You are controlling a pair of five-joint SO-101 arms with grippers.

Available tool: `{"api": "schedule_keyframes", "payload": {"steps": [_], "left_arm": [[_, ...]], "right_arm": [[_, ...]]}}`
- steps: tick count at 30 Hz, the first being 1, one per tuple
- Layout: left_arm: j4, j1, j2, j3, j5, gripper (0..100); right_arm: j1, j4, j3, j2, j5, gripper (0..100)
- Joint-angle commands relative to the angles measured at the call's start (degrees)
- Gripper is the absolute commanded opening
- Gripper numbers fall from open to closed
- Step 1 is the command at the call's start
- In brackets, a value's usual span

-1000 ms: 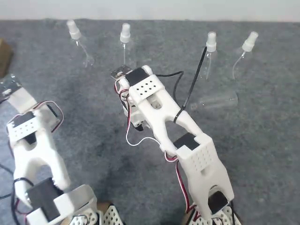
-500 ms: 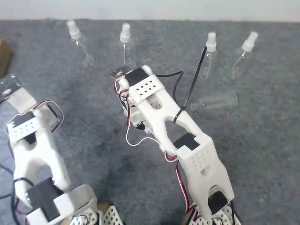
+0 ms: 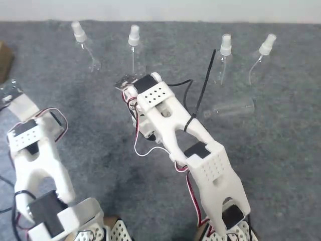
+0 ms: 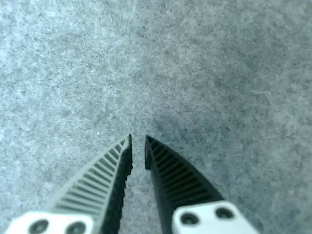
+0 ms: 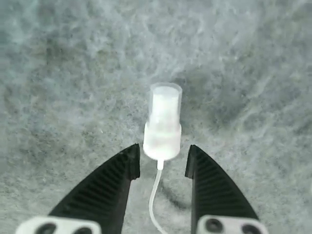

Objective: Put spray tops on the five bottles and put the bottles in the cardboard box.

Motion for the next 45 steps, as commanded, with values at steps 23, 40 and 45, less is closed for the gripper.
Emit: {"api": "schedule_keyframes", "payload": {"steps": [23, 40, 45], "left_arm": [[-1.14, 0.26, -2.81, -3.03, 0.70, 4], [-1.85, 0.26, -2.90, -2.68, 0.70, 4], [-1.85, 0.26, -2.90, -2.68, 0.70, 4]], "right_arm": [[1.01, 4.70, -0.62, -4.53, 3.69, 0.7], [1.01, 4.70, 16.62, -36.26, 3.52, 1.0], [1.01, 4.97, 16.97, -43.12, -1.85, 1.0]]}}
